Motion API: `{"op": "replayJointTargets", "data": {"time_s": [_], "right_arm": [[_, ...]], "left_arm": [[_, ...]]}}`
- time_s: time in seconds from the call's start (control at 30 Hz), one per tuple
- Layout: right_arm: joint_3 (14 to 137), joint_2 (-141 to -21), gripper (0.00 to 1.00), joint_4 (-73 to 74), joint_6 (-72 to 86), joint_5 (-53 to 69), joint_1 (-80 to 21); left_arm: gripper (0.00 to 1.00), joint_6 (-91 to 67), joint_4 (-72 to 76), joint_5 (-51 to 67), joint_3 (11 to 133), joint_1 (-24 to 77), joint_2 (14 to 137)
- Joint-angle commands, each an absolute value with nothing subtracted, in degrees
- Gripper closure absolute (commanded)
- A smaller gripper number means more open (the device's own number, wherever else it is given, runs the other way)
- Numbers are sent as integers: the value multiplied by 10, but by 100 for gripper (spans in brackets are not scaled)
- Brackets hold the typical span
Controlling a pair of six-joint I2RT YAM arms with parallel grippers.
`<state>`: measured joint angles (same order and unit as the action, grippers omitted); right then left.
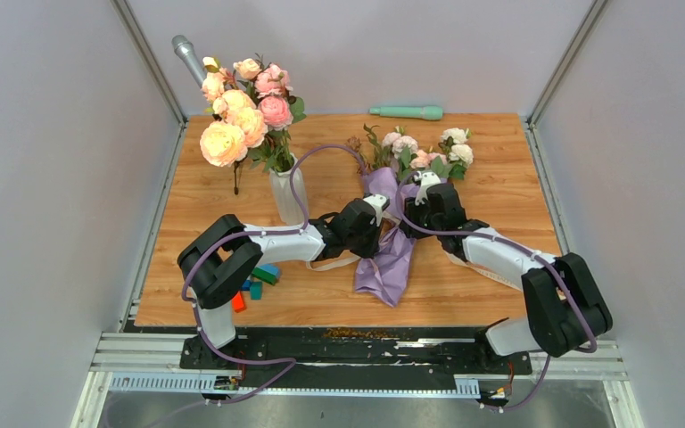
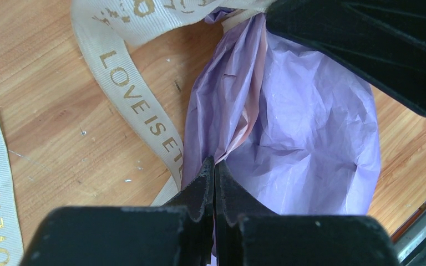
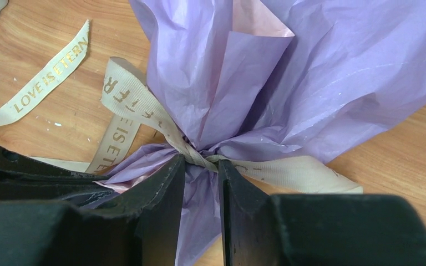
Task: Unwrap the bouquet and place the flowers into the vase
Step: Untie the ribbon from the wrapping paper.
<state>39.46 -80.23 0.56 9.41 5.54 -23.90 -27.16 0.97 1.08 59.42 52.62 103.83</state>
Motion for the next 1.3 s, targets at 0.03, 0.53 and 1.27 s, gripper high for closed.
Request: {"op": "replayJointTargets", "data": {"time_s": [0.03, 0.53, 1.27], "right_arm": [[423, -823, 80, -22, 97, 30, -230], [408, -808, 100, -2, 166, -161, -228], [381, -744, 100, 17, 145, -96, -132]], "left_arm": [[100, -266, -14, 11, 601, 523, 1018], [100, -271, -7, 8, 579, 523, 1013], [100, -275, -5, 2, 570, 523, 1012]]}}
